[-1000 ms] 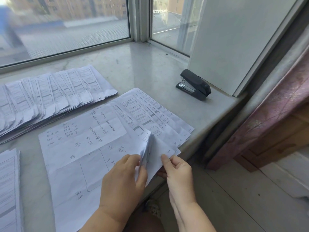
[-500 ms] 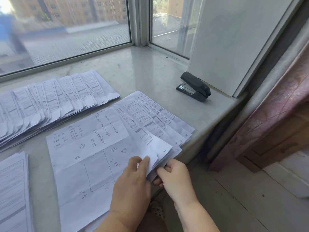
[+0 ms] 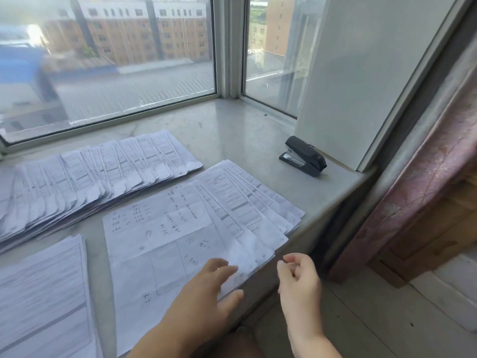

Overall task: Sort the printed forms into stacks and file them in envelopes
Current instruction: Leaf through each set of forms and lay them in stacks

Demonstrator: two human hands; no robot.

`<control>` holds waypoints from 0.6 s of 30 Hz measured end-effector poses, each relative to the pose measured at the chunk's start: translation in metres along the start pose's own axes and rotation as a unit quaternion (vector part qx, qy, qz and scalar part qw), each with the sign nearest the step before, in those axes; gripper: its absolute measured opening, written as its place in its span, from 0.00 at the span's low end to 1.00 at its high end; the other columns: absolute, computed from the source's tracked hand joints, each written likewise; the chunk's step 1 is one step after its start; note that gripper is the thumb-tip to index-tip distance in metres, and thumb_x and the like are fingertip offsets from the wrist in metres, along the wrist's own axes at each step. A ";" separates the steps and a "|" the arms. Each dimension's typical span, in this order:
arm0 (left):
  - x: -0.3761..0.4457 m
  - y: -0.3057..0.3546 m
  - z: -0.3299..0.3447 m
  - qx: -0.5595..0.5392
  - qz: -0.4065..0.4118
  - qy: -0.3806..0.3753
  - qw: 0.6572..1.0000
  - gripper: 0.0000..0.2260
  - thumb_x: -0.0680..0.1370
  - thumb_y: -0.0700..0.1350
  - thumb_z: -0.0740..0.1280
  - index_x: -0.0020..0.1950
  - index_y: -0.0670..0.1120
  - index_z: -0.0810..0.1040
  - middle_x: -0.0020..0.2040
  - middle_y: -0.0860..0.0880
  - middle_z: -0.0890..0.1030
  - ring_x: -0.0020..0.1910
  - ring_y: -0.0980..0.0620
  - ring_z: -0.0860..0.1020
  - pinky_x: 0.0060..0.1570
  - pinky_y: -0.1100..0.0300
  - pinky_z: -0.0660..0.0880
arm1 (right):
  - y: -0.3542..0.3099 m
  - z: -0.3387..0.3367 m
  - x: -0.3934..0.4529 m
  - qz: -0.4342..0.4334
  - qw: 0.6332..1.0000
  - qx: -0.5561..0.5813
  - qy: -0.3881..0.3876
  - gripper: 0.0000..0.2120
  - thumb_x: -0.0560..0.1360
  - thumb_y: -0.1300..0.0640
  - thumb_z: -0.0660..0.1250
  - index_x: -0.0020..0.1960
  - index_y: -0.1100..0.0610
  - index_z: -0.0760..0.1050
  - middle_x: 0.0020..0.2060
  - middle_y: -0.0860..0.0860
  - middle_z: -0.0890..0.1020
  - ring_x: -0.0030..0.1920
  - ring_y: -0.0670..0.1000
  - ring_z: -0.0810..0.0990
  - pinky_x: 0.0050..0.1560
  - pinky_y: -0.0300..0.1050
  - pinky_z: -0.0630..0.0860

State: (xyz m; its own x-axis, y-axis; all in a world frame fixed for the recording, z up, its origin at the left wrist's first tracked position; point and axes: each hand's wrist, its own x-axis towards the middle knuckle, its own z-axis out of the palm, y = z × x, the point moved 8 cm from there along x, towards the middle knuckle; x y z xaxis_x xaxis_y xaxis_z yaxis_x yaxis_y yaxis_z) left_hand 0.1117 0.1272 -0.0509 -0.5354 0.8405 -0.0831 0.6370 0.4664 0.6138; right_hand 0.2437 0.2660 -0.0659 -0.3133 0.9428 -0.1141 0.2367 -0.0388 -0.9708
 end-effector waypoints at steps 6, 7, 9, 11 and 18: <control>-0.077 -0.040 -0.069 -0.032 -0.003 0.147 0.989 0.11 0.77 0.44 0.67 0.57 0.56 0.79 0.55 0.67 0.73 0.49 0.66 0.74 0.49 0.76 0.68 | -0.039 0.065 -0.063 -0.027 0.963 -0.047 -0.262 0.05 0.77 0.57 0.66 0.42 0.54 0.77 0.27 0.48 0.79 0.27 0.45 0.75 0.31 0.36 0.72; -0.095 -0.053 -0.079 -0.034 -0.017 0.165 0.986 0.11 0.77 0.41 0.67 0.55 0.55 0.80 0.53 0.66 0.74 0.49 0.65 0.75 0.48 0.75 0.68 | -0.040 0.081 -0.081 -0.017 0.948 -0.059 -0.314 0.06 0.77 0.56 0.66 0.42 0.54 0.77 0.28 0.48 0.80 0.27 0.46 0.76 0.30 0.35 0.72; -0.131 -0.081 -0.096 -0.028 -0.044 0.183 0.982 0.12 0.76 0.38 0.67 0.52 0.54 0.80 0.52 0.65 0.75 0.48 0.63 0.75 0.49 0.75 0.68 | -0.038 0.111 -0.117 -0.010 0.915 -0.098 -0.391 0.07 0.77 0.55 0.65 0.42 0.54 0.77 0.30 0.49 0.82 0.30 0.47 0.79 0.32 0.35 0.74; -0.165 -0.106 -0.107 -0.017 -0.070 0.185 0.980 0.12 0.76 0.38 0.67 0.51 0.56 0.79 0.51 0.65 0.76 0.49 0.64 0.75 0.49 0.75 0.68 | -0.029 0.133 -0.148 -0.020 0.888 -0.151 -0.434 0.07 0.77 0.53 0.65 0.41 0.53 0.77 0.33 0.49 0.84 0.32 0.46 0.82 0.34 0.34 0.75; -0.225 -0.148 -0.094 -0.010 -0.111 0.155 0.982 0.10 0.75 0.50 0.68 0.56 0.53 0.80 0.57 0.64 0.74 0.58 0.66 0.72 0.57 0.79 0.61 | -0.004 0.166 -0.191 -0.061 0.863 -0.255 -0.433 0.05 0.76 0.53 0.67 0.42 0.51 0.76 0.33 0.45 0.84 0.34 0.42 0.83 0.40 0.38 0.79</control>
State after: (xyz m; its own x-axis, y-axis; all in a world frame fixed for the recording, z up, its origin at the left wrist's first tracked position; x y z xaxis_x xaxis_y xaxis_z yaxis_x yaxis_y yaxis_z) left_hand 0.0856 -0.1571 -0.0492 -0.8049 0.5930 0.0246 0.4764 0.6208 0.6226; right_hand 0.1505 0.0308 -0.0753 -0.8813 0.3204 -0.3474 0.4584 0.4013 -0.7930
